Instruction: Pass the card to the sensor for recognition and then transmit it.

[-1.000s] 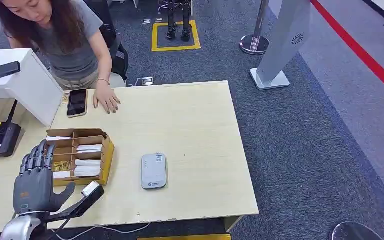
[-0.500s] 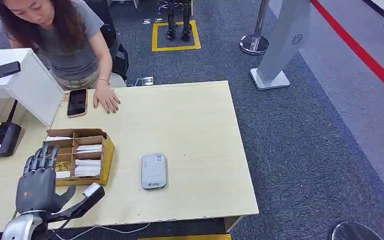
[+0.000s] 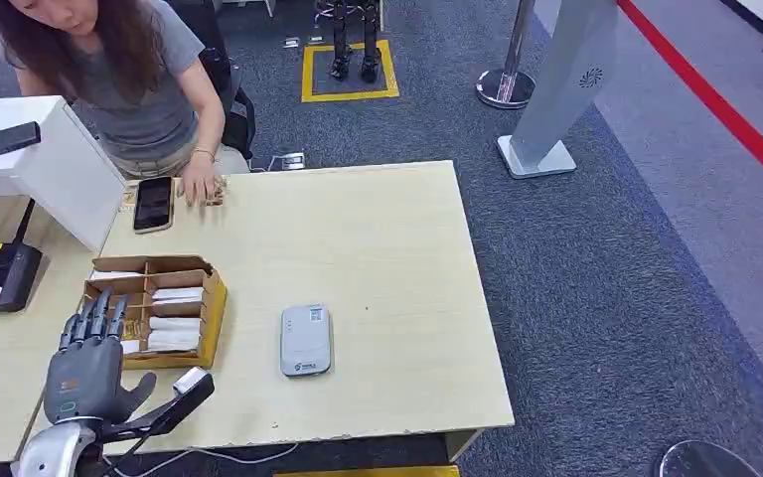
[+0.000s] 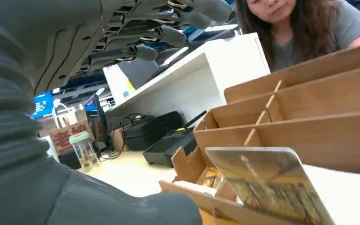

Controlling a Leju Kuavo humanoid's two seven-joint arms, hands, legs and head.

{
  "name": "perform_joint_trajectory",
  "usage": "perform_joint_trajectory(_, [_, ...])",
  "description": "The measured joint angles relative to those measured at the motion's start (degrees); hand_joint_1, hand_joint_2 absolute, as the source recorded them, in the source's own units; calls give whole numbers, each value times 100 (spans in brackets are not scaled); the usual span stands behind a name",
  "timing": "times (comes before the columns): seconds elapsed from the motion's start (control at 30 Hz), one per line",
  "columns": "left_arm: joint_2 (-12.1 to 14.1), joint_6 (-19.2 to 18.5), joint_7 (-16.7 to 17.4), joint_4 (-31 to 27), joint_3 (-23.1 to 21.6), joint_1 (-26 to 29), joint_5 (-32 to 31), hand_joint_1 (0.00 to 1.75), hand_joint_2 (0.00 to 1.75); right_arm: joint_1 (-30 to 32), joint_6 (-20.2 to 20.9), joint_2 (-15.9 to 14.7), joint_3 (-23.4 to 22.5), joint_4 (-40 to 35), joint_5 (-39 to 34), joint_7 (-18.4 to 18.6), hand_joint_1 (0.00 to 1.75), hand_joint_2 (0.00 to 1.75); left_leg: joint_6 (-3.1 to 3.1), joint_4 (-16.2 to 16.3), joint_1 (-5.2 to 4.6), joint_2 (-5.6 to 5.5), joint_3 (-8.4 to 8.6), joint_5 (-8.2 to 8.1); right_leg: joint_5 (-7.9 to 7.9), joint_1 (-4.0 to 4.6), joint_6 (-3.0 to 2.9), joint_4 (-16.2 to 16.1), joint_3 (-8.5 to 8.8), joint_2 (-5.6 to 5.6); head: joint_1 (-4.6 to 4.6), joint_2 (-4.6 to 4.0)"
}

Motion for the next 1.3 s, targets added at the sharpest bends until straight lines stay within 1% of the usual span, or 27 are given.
perform_joint_trajectory(0.3, [0, -13, 90, 214, -79, -38, -105, 0, 175, -1, 2, 0, 0, 0, 28, 9, 0, 0, 0, 0, 0, 0, 0, 0, 0, 0, 0, 0, 0, 0, 0, 0])
perform_joint_trajectory(0.73, [-4, -15, 90, 514, -181, -159, -149, 0, 175, -10, 2, 0, 0, 0, 35, 7, 0, 0, 0, 0, 0, 0, 0, 0, 0, 0, 0, 0, 0, 0, 0, 0])
perform_joint_trajectory(1.3, [-26, -15, 90, 649, -249, -210, -155, 0, 175, -14, 2, 0, 0, 0, 37, 9, 0, 0, 0, 0, 0, 0, 0, 0, 0, 0, 0, 0, 0, 0, 0, 0])
